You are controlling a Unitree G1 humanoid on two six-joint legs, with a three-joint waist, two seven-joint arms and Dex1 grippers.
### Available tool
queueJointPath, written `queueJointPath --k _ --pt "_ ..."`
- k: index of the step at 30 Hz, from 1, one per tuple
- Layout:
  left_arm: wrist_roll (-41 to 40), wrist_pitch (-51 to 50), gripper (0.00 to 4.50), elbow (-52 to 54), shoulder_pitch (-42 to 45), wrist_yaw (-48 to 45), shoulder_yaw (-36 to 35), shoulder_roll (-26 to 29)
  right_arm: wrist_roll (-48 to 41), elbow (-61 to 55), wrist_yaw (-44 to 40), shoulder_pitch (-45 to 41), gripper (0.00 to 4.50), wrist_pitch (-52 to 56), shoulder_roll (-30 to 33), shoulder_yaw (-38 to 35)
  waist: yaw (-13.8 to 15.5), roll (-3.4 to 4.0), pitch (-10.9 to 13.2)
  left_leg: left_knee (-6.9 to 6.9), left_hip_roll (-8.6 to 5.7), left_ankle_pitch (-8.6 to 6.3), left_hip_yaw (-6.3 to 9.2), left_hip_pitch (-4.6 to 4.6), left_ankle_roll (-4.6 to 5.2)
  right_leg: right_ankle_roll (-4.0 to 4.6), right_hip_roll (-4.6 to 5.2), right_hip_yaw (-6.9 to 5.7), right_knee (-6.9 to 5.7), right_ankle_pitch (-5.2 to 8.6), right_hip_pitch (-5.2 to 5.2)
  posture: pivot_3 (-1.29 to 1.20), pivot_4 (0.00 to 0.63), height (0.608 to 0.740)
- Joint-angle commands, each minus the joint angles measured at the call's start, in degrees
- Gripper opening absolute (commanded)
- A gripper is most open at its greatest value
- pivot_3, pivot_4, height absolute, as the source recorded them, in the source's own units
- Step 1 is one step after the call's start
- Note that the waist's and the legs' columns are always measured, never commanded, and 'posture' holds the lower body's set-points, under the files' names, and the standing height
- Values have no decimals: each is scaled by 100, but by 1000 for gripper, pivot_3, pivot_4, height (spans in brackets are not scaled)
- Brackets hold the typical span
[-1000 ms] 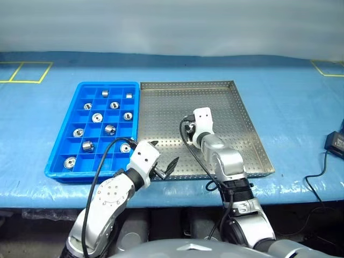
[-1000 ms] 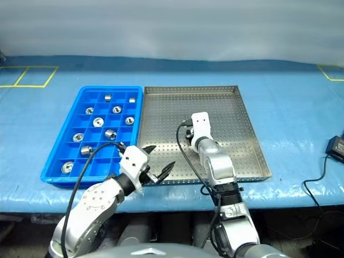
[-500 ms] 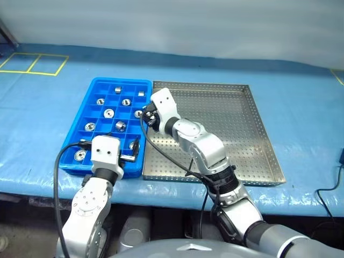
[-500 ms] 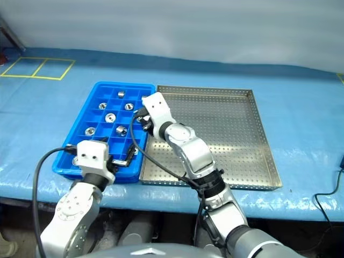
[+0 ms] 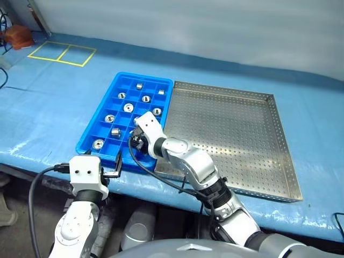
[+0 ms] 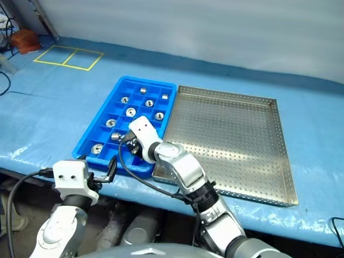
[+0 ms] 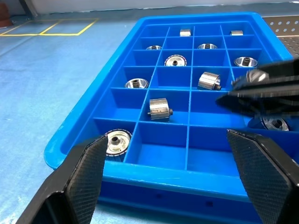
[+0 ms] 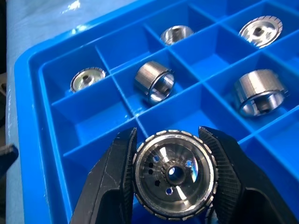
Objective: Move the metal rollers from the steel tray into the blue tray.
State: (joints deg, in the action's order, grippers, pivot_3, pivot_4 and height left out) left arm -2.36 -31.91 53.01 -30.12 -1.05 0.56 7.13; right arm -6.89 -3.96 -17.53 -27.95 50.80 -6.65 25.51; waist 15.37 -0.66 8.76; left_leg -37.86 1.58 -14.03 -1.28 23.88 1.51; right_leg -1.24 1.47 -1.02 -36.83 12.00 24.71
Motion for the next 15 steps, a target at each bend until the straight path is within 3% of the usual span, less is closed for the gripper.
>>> queueJointPath --k 1,9,15 --pt "0 160 4434 247 -24 -64 25 17 -96 -377 -77 126 1724 144 2 108 62 0 0 0 2 -1 -1 0 -2 0 -1 -1 0 0 0 528 150 740" --pt "-14 178 4434 171 24 -175 60 31 -161 -536 -124 320 1724 248 -11 199 290 0 0 -1 6 -4 1 0 -6 5 -1 -17 1 5 3 505 150 740" --pt "-25 152 4434 126 105 -278 88 67 -82 -454 -63 351 3732 134 -26 150 293 -1 -2 0 7 -8 -1 4 -12 5 0 -24 4 5 26 483 150 740"
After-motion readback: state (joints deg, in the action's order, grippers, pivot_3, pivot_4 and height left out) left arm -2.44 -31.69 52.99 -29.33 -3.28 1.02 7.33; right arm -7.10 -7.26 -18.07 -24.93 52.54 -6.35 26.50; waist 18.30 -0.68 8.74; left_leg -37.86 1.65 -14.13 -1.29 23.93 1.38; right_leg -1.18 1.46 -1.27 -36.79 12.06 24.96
